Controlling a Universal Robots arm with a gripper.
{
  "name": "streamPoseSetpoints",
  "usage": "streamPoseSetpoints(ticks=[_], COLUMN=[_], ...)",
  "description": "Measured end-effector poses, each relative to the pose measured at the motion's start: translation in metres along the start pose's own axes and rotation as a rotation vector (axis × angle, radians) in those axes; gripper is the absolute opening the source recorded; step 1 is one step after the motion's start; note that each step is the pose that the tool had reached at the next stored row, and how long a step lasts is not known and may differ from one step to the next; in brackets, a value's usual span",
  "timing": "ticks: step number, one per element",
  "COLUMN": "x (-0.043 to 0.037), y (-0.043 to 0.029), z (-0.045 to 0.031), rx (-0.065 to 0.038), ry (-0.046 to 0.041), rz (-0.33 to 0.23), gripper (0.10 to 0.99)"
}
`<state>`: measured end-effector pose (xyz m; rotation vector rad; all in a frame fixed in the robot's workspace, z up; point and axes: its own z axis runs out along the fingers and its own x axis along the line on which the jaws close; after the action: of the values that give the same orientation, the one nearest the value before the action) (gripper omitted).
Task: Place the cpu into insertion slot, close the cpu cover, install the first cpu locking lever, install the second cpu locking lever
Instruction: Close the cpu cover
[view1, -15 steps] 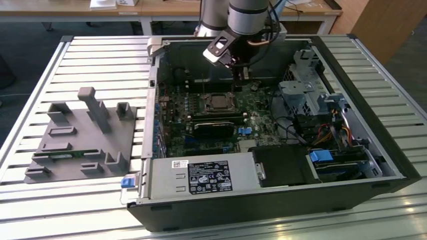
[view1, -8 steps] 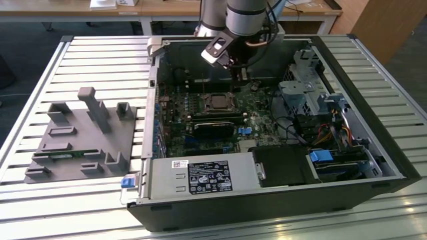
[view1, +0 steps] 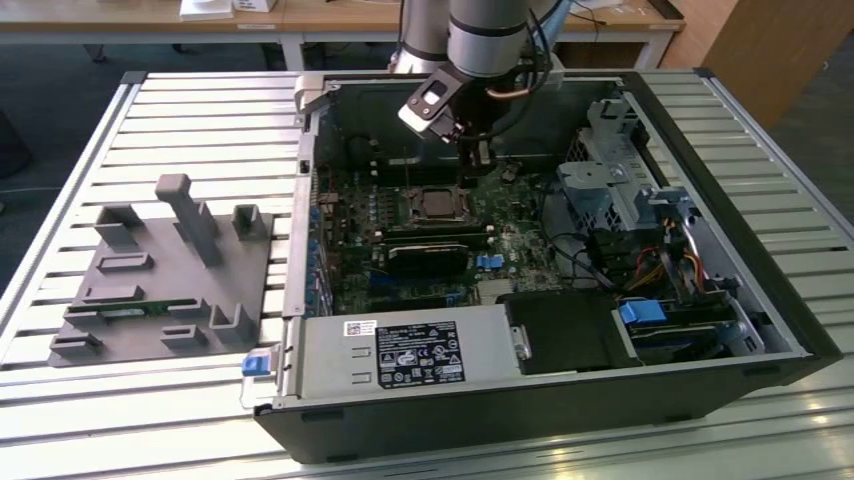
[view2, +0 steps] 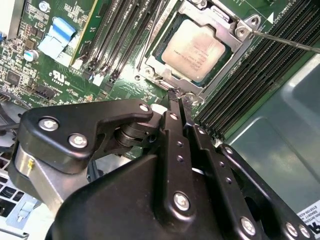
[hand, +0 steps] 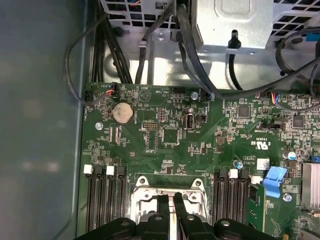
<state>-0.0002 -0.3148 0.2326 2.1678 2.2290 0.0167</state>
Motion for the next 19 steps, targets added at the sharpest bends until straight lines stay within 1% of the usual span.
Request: streamPoseSetpoints(ticks=[5,10,16,19], x=[0.0001,-0.0001,0.0002,0.0003], y=[-0.0005,-0.0028,-0.012,-0.0139], z=[0.0006,0.0027,0.0046,0.006], rx=[0.0,0.0,0.0,0.0], ry=[0.0005,0.0003,0.0002,0.0003], rz=[0.0,0.0,0.0,0.0], gripper=[0.176,0.176,0.176,0.176])
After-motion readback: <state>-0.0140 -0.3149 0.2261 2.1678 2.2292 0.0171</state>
